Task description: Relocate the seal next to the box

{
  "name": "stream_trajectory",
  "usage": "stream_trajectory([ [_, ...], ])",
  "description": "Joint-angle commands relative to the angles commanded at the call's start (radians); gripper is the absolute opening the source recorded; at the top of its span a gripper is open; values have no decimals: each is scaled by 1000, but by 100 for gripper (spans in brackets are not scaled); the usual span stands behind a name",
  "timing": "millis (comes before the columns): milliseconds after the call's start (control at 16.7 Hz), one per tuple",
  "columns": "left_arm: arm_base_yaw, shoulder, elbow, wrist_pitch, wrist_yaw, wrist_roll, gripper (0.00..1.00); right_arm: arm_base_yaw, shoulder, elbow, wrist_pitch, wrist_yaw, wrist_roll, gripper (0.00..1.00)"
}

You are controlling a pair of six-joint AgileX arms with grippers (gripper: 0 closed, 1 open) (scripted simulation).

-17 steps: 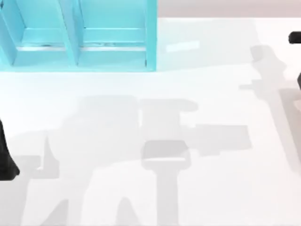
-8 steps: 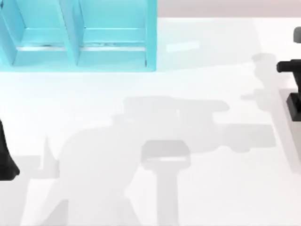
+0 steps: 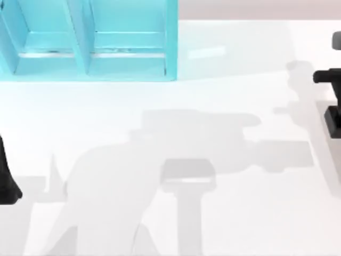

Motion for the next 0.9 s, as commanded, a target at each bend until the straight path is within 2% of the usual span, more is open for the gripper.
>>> stream_trajectory([
  [540, 0, 0, 0, 0, 0, 0, 100, 0, 0, 0, 0, 0, 0, 98],
  [900, 0, 0, 0, 0, 0, 0, 100, 0, 0, 0, 0, 0, 0, 100],
])
